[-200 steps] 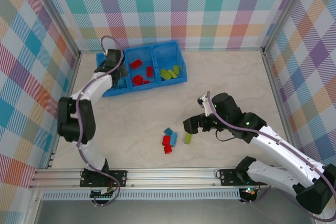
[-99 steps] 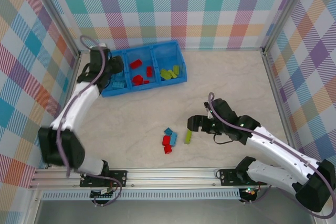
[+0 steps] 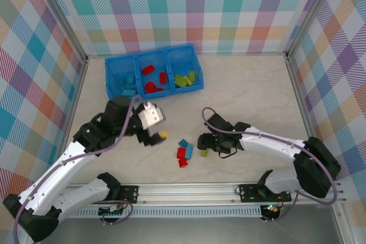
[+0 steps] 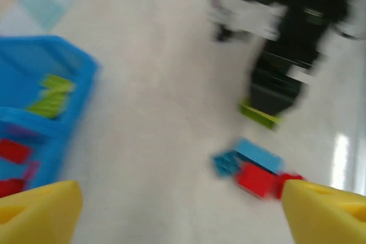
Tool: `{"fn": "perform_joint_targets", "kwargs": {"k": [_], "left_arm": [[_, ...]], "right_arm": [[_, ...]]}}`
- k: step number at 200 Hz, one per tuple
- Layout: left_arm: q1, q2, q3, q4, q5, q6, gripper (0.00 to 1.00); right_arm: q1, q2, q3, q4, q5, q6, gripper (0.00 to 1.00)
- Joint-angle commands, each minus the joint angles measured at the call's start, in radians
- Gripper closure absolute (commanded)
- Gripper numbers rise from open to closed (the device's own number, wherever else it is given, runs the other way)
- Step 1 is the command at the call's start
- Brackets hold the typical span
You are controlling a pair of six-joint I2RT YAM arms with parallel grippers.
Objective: Sort the legos into containers by color
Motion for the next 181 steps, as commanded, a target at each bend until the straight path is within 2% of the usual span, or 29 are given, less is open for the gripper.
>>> {"fn": "perform_joint_targets", "kwargs": {"k": [1, 9, 37, 52, 79, 108, 129, 163, 181], "left_arm": [[-0.022, -0.057, -0.07, -0.062, 0.175, 0.262, 0.04], [-0.023, -0.059, -0.087, -0.038, 0.191, 0.265, 0.03], [-0.022, -0.03, -0.083, -0.057, 0.191, 0.296, 0.01], [-0.023, -0.019, -0.087, -0.073, 0.181, 0.32, 0.0], [-0.022, -0.033, -0.115, -0.075, 0.178, 0.366, 0.0], [-0.022, -0.07, -0.158, -0.014, 0.17, 0.379, 0.0], [-0.017, -0.101, -0.183, 0.07, 0.148, 0.349, 0.0], [0.012, -0.18, -0.239, 0.17, 0.009, 0.352, 0.0], [0.028, -0.231, -0.279, 0.244, -0.03, 0.326, 0.0]], "right_arm": [[0.015, 0.067, 0.011, 0.118, -0.055, 0.03, 0.25], [0.017, 0.09, 0.012, 0.123, -0.052, 0.032, 0.28], [0.02, 0.125, 0.016, 0.112, -0.038, 0.006, 0.5], [0.02, 0.109, 0.014, 0.093, -0.014, 0.0, 0.66], [0.02, 0.059, 0.044, 0.049, 0.036, -0.052, 0.83], [0.02, 0.03, 0.18, 0.01, 0.105, -0.195, 0.85], [0.007, 0.06, 0.315, 0.063, 0.191, -0.356, 0.87], [-0.036, 0.222, 0.458, 0.351, 0.315, -0.613, 0.88], [-0.078, 0.345, 0.55, 0.438, 0.361, -0.665, 0.91]]}}
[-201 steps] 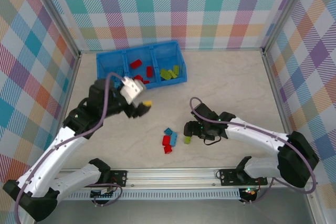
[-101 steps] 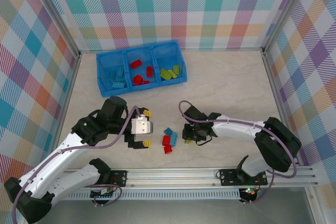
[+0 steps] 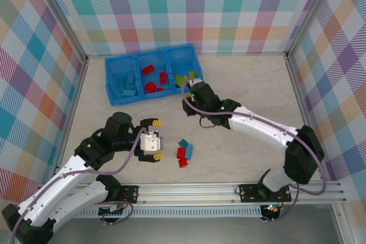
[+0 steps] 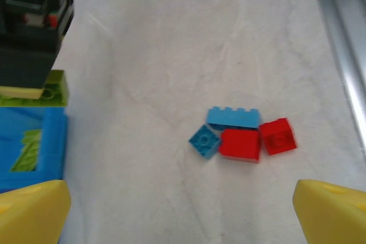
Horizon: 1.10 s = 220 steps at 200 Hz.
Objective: Sort the legos into containers by color
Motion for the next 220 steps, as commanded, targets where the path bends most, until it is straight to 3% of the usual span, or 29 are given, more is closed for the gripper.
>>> {"fn": "perform_joint_targets", "kwargs": {"k": [1, 37, 68, 81, 103, 116, 150, 175, 206, 220], "left_arm": [[0.024, -0.06, -0.046, 0.134, -0.076, -0.014, 0.0], [0.044, -0.088, -0.071, 0.173, -0.049, -0.023, 0.0], [0.067, -0.051, -0.066, 0.19, -0.008, -0.046, 0.0], [0.076, -0.04, -0.066, 0.199, -0.002, -0.061, 0.0], [0.091, -0.034, -0.066, 0.207, 0.016, -0.076, 0.0], [0.097, -0.03, -0.066, 0.21, 0.025, -0.079, 0.0], [0.099, -0.027, -0.063, 0.221, 0.035, -0.105, 0.0], [0.1, -0.007, -0.04, 0.248, 0.06, -0.199, 0.0], [0.083, 0.087, 0.075, 0.311, 0.1, -0.571, 0.0], [0.052, 0.144, 0.114, 0.342, 0.034, -0.806, 0.03]], "right_arm": [[-0.051, 0.156, 0.085, 0.181, 0.116, -0.186, 0.91], [-0.124, 0.404, 0.321, 0.205, 0.124, -0.215, 0.92], [-0.164, 0.565, 0.487, 0.156, 0.124, -0.209, 0.86], [-0.185, 0.593, 0.524, 0.145, 0.098, -0.188, 0.77], [-0.205, 0.599, 0.562, 0.126, 0.04, -0.194, 0.53], [-0.21, 0.589, 0.592, 0.079, 0.032, -0.199, 0.5], [-0.211, 0.458, 0.531, 0.028, -0.037, -0.2, 0.44], [-0.211, 0.24, 0.377, 0.01, -0.21, -0.205, 0.29], [-0.211, -0.05, 0.186, -0.111, -0.377, -0.203, 0.12], [-0.211, -0.176, 0.115, -0.219, -0.452, -0.205, 0.05]]}}
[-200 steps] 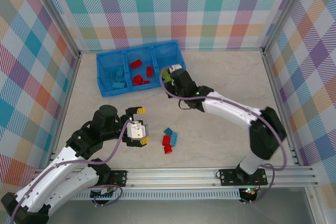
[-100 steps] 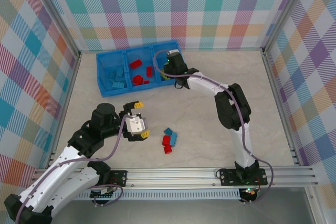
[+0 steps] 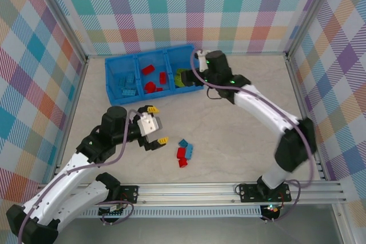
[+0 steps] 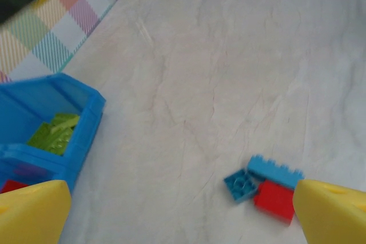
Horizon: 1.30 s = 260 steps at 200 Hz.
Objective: Sort the legos into containers by color
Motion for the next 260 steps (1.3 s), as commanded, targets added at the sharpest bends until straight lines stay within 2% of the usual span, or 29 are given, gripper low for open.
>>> {"fn": "perform_joint_targets", "kwargs": {"k": [1, 11, 23, 47, 70, 93, 135, 173, 210, 231, 260], "left_arm": [[-0.032, 0.063, 0.095, 0.111, -0.023, -0.42, 0.03], [-0.065, 0.111, 0.127, 0.097, -0.117, -0.573, 0.09], [-0.102, 0.179, 0.182, 0.002, -0.225, -0.725, 0.15], [-0.18, 0.319, 0.275, -0.211, -0.381, -0.919, 0.16], [-0.237, 0.404, 0.246, -0.274, -0.409, -1.066, 0.16], [-0.267, 0.466, 0.183, -0.225, -0.407, -1.177, 0.23], [-0.272, 0.672, 0.197, -0.234, -0.357, -1.238, 0.37], [-0.273, 0.754, 0.183, -0.169, -0.375, -1.242, 0.55], [-0.273, 0.814, 0.178, -0.125, -0.362, -1.23, 0.59], [-0.273, 0.839, 0.178, -0.128, -0.365, -1.23, 0.71], [-0.272, 0.853, 0.159, -0.115, -0.369, -1.223, 0.74]], "right_arm": [[0.004, -0.171, -0.095, -0.175, -0.195, -0.01, 0.05], [0.004, -0.246, -0.143, -0.249, -0.247, -0.009, 0.0], [0.004, -0.327, -0.198, -0.33, -0.29, 0.006, 0.0], [0.003, -0.454, -0.3, -0.448, -0.286, 0.086, 0.0], [0.004, -0.539, -0.391, -0.474, -0.256, 0.144, 0.0], [0.004, -0.552, -0.444, -0.459, -0.266, 0.177, 0.0], [0.004, -0.519, -0.449, -0.44, -0.279, 0.197, 0.0], [0.004, -0.534, -0.468, -0.42, -0.27, 0.215, 0.0], [0.003, -0.54, -0.485, -0.419, -0.264, 0.223, 0.0], [0.004, -0.54, -0.487, -0.42, -0.264, 0.228, 0.0], [0.004, -0.538, -0.49, -0.409, -0.262, 0.232, 0.0]]}}
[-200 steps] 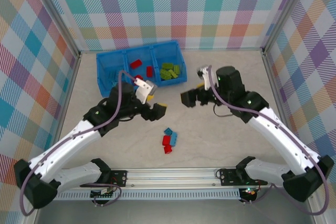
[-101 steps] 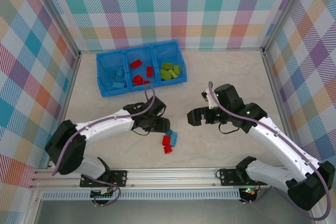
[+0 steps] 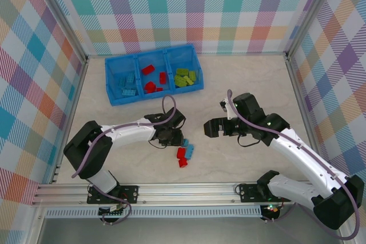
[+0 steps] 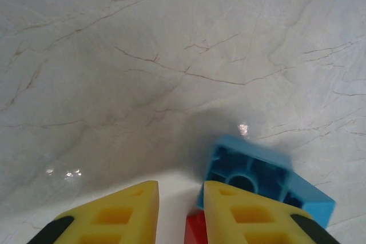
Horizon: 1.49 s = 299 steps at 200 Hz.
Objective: Sort the legos into containers by color
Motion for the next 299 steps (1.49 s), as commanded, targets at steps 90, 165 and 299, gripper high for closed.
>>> {"fn": "perform_joint_targets", "kwargs": {"k": [90, 165, 299], "left_arm": [[-0.013, -0.112, -0.086, 0.211, 0.006, 0.026, 0.49], [-0.062, 0.111, 0.098, 0.143, -0.074, 0.141, 0.19], [-0.012, -0.073, 0.066, 0.119, -0.293, 0.251, 0.8]], "right_arm": [[0.001, -0.026, -0.016, 0.005, -0.008, 0.026, 0.0], [0.0, -0.038, -0.021, 0.004, -0.004, 0.03, 0.0], [0.001, 0.018, -0.033, -0.006, -0.174, -0.002, 0.0]]}}
